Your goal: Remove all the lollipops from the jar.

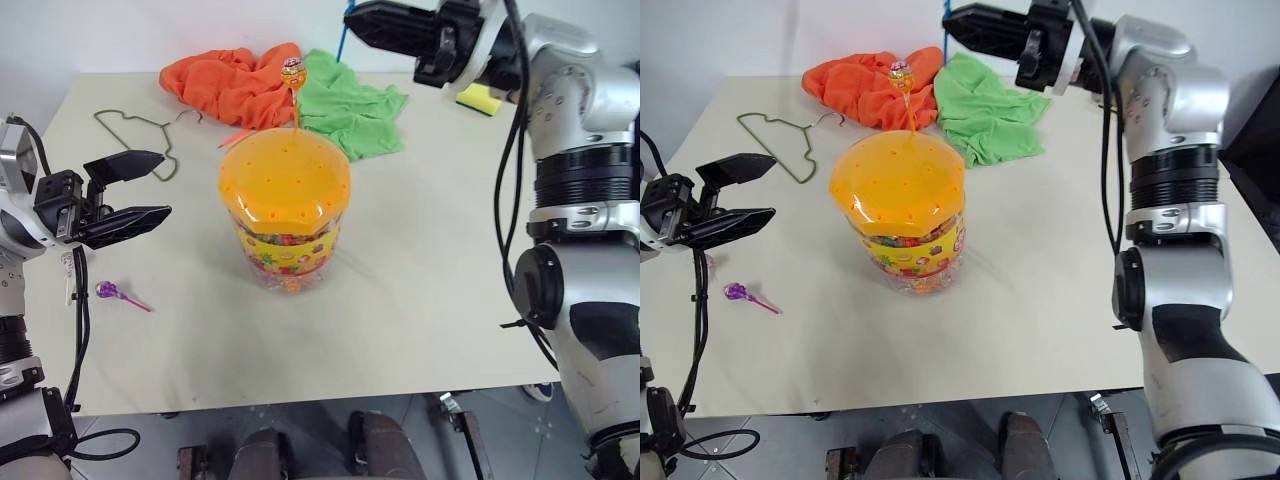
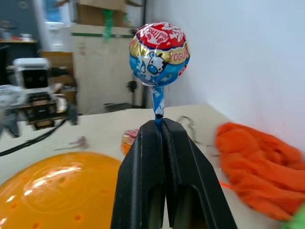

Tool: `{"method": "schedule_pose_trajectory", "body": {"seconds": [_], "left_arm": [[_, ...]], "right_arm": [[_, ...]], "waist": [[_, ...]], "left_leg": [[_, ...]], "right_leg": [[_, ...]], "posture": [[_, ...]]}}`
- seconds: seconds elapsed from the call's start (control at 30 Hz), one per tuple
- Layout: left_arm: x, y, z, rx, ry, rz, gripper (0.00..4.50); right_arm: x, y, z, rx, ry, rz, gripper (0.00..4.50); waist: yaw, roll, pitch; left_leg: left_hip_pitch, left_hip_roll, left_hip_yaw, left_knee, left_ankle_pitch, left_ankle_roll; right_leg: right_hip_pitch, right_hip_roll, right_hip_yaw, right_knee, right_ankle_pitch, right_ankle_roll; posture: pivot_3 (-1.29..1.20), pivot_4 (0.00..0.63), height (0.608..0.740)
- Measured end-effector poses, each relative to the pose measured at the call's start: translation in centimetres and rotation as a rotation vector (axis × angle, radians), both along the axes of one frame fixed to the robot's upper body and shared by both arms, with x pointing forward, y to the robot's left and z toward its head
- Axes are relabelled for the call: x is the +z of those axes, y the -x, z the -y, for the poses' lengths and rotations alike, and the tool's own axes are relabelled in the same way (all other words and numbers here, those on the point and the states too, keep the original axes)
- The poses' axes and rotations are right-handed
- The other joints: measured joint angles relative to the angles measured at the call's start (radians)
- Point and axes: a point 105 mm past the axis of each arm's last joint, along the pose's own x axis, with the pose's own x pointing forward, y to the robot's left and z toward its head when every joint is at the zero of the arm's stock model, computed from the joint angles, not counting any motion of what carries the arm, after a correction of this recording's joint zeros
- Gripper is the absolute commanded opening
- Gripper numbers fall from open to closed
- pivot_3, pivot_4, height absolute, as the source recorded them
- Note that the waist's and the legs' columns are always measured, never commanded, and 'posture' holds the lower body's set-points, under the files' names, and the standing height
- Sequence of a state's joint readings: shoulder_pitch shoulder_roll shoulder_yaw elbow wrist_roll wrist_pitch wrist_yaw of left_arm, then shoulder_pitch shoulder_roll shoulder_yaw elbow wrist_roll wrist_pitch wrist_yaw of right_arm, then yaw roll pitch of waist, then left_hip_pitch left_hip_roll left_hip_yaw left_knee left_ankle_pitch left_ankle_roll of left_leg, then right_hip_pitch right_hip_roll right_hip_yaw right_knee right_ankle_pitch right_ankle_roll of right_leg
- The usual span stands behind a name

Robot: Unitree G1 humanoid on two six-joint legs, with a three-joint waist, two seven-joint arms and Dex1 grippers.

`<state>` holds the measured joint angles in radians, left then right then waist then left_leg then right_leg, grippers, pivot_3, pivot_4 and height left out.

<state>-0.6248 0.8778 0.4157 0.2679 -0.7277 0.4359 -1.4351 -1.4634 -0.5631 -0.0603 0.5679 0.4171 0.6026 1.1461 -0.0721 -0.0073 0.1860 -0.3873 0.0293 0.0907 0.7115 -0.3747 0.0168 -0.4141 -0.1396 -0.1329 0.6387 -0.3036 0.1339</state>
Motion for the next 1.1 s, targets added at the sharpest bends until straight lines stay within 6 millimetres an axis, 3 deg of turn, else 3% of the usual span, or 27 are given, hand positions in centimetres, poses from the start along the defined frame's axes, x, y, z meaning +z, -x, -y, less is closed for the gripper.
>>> {"method": "schedule_pose_trajectory", "body": {"seconds": [0.13,0.3,0.4,0.47,0.57,0.67,0.77,0.9,1.1], "left_arm": [[-0.2,-0.1,-0.4,-0.005,0.006,-0.011,4.5],[0.0,0.1,-1.1,-0.004,-0.015,-0.016,4.5],[-0.1,0.0,-1.7,0.015,-0.019,-0.034,4.5],[-0.2,0.0,-1.9,0.025,-0.021,-0.039,4.5],[0.3,-0.1,-1.7,0.021,-0.02,-0.02,4.5],[0.2,-0.4,-1.4,0.01,-0.015,-0.02,4.5],[-0.2,-0.7,-1.0,-0.007,-0.01,-0.033,4.5],[0.0,-0.8,-0.8,-0.012,-0.011,-0.026,4.5],[0.0,-0.8,-0.9,-0.011,-0.01,-0.029,4.5]], "right_arm": [[-1.0,-0.3,4.0,-0.198,0.078,-0.112,0.01],[-9.8,-1.4,10.9,-0.516,0.235,-0.416,0.01],[-15.8,-0.2,15.8,-0.721,0.337,-0.618,0.01],[-18.8,0.6,17.6,-0.803,0.37,-0.723,0.01],[-21.6,1.2,19.3,-0.905,0.395,-0.821,0.01],[-22.7,1.1,21.0,-1.004,0.36,-0.862,0.01],[-23.6,0.8,21.2,-1.034,0.329,-0.887,0.66],[-24.4,0.9,21.1,-1.037,0.316,-0.901,1.98],[-23.2,1.8,19.7,-0.951,0.286,-0.832,4.05]], "waist": [[0.01,0.0,0.0],[0.023,0.0,0.0],[0.035,0.0,0.0],[0.04,0.0,0.0],[0.042,0.0,0.0],[0.042,0.0,0.0],[0.042,0.0,0.0],[0.044,0.0,0.0],[0.046,0.0,0.0]], "left_leg": [[0.0,0.0,0.002,0.0,0.0,0.0],[-0.001,-0.001,0.004,0.0,0.0,0.0],[-0.001,-0.001,0.004,0.0,0.0,0.0],[-0.001,-0.001,0.007,0.0,0.0,0.0],[-0.001,0.0,0.01,0.001,0.0,0.0],[0.0,0.0,0.011,0.002,0.0,0.0],[-0.001,0.0,0.011,0.001,0.0,0.0],[-0.001,0.0,0.011,0.001,0.0,0.0],[-0.001,0.0,0.01,0.002,0.0,0.0]], "right_leg": [[0.0,0.0,0.0,-0.001,0.0,0.0],[0.0,-0.002,0.0,-0.002,0.0,0.0],[0.0,-0.002,-0.001,-0.003,0.0,0.0],[-0.001,-0.002,0.0,-0.005,0.0,0.0],[-0.001,-0.002,0.001,-0.007,0.0,0.0],[-0.001,-0.001,0.001,-0.007,0.0,0.0],[-0.001,-0.001,0.001,-0.008,0.0,0.0],[-0.001,-0.001,0.001,-0.008,0.0,0.0],[-0.001,-0.001,0.001,-0.008,0.0,0.0]], "posture": [[0.0,0.15,0.74],[0.0,0.15,0.74],[0.0,0.15,0.74],[0.0,0.15,0.74],[0.0,0.15,0.74],[0.0,0.15,0.74],[0.0,0.15,0.74],[0.0,0.15,0.74],[0.0,0.15,0.74]]}}
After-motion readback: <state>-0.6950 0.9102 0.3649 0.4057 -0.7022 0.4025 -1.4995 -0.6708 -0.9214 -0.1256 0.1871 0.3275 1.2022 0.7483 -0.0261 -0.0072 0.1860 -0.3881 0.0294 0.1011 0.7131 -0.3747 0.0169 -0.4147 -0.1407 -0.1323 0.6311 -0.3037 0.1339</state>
